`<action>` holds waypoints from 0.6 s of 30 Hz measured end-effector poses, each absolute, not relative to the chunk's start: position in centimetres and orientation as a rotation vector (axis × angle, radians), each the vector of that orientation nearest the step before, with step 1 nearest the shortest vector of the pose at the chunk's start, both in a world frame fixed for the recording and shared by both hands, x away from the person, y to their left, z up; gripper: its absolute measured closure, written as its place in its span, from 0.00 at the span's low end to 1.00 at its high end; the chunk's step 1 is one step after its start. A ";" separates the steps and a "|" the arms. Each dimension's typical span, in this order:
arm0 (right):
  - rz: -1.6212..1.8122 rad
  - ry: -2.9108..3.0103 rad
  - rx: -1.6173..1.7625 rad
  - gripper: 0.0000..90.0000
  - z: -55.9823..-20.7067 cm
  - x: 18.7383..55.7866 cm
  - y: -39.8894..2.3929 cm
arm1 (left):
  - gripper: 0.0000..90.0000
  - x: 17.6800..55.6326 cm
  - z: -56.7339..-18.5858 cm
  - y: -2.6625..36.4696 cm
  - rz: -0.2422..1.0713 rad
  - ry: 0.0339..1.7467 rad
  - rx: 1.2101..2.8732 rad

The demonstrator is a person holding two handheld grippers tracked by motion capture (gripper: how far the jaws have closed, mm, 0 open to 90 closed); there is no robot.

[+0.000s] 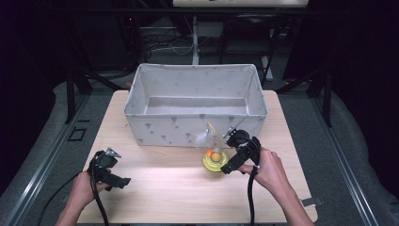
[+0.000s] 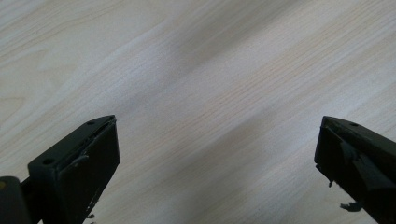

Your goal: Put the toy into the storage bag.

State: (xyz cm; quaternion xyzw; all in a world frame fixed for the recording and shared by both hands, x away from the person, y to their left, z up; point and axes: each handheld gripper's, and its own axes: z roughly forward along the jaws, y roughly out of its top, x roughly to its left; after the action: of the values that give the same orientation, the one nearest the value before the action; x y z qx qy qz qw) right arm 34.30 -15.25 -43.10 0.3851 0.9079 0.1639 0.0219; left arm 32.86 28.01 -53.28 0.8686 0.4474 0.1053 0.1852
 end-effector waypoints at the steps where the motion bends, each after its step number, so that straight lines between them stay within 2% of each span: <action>1: 0.517 2.812 1.191 0.00 -42.9 34.4 -15.0 | 0.00 32.9 -53.3 28.0 0.296 1.260 2.448; 18: 0.547 2.830 1.109 0.03 -40.1 36.3 -12.4 | 0.00 32.9 -53.4 27.9 0.289 1.260 2.451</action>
State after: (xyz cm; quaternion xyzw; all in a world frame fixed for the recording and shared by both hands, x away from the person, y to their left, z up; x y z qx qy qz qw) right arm 36.26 -12.38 -40.14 0.3589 0.9161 0.1770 0.0266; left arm 32.90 27.94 -53.39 0.8694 0.4469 0.1025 0.1843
